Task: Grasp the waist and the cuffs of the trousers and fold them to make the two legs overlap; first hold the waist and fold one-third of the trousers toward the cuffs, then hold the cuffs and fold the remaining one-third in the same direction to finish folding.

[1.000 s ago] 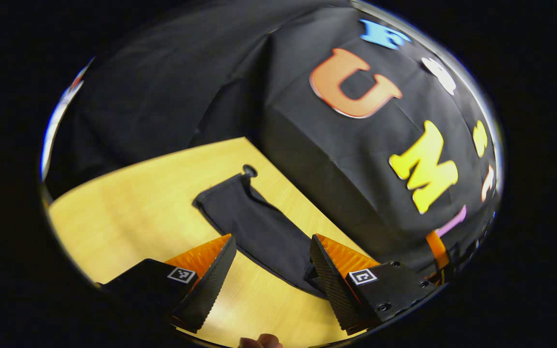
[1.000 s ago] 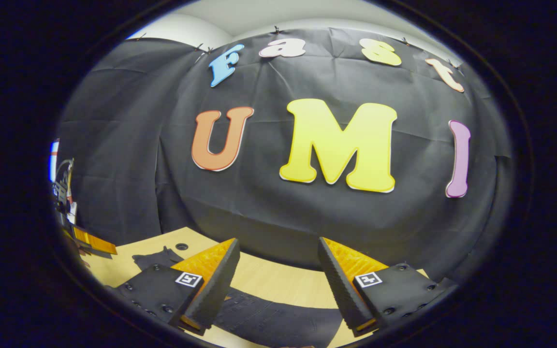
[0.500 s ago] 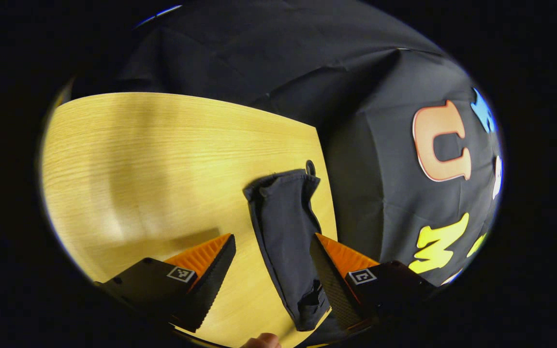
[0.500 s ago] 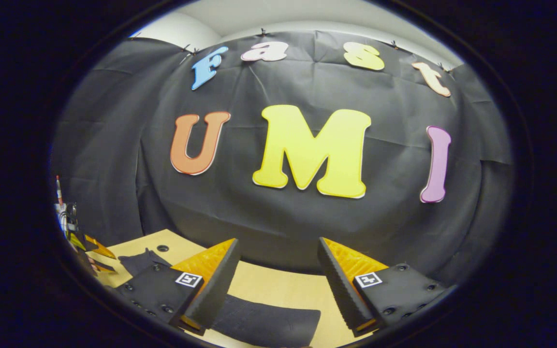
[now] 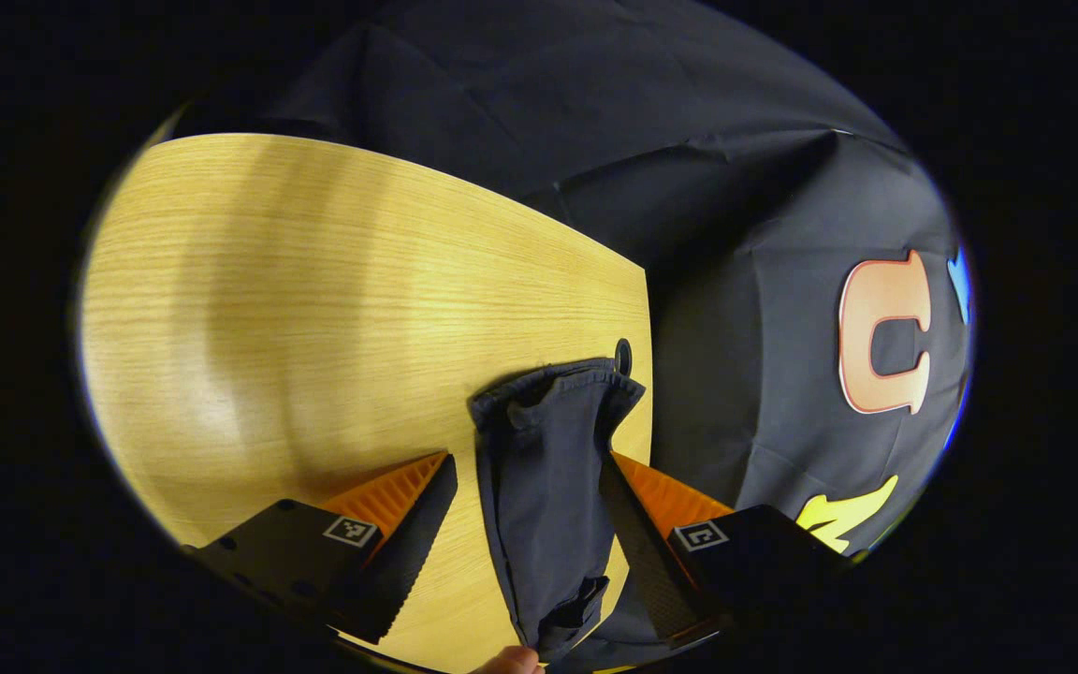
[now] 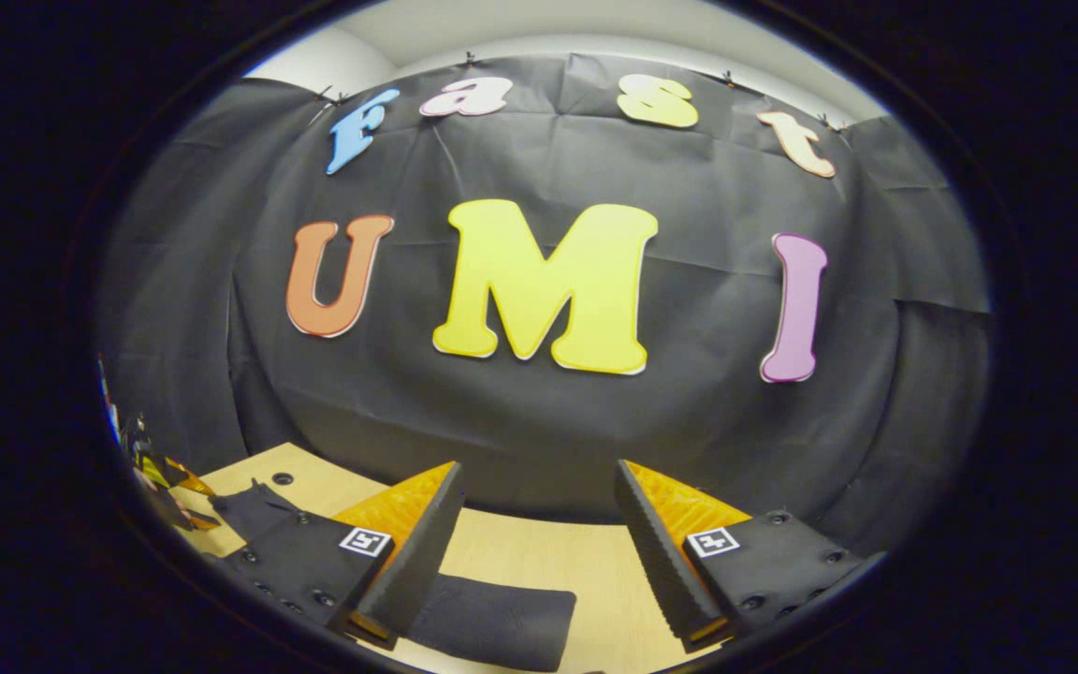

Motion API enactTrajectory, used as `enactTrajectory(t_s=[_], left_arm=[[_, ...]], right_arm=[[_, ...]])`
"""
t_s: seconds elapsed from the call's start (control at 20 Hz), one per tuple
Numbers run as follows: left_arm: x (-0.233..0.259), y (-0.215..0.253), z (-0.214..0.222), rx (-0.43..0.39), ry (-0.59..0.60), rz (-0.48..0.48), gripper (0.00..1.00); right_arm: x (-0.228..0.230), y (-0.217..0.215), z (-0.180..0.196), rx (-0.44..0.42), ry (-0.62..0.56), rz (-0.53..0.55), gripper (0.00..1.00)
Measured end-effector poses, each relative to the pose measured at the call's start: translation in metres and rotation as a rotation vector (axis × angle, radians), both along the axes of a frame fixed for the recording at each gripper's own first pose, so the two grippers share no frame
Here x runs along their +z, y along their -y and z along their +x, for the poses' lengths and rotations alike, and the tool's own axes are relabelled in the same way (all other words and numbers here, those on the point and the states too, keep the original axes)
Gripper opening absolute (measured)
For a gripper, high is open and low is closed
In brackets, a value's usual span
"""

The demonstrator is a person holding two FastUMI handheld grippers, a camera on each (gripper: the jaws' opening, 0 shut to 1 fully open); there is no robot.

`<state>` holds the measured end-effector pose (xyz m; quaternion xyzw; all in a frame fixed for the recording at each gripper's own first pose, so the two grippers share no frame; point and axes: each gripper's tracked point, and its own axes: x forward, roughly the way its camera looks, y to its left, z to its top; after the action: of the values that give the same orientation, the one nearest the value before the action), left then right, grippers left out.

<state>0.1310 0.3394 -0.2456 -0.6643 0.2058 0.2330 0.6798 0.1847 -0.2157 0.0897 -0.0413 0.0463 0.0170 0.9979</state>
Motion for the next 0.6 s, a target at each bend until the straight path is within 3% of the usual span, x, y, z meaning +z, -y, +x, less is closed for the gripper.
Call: enactTrajectory(t_s=[0.55,0.6], left_arm=[[0.001,-0.006,0.036,0.075,0.071,-0.074,0.96],[-0.001,-0.005,0.038,0.073,0.070,-0.081,1.00]], right_arm=[[-0.004,0.022,0.001,-0.033,-0.024,0.024,0.98],[-0.005,0.024,0.002,-0.034,-0.027,0.024,0.99]])
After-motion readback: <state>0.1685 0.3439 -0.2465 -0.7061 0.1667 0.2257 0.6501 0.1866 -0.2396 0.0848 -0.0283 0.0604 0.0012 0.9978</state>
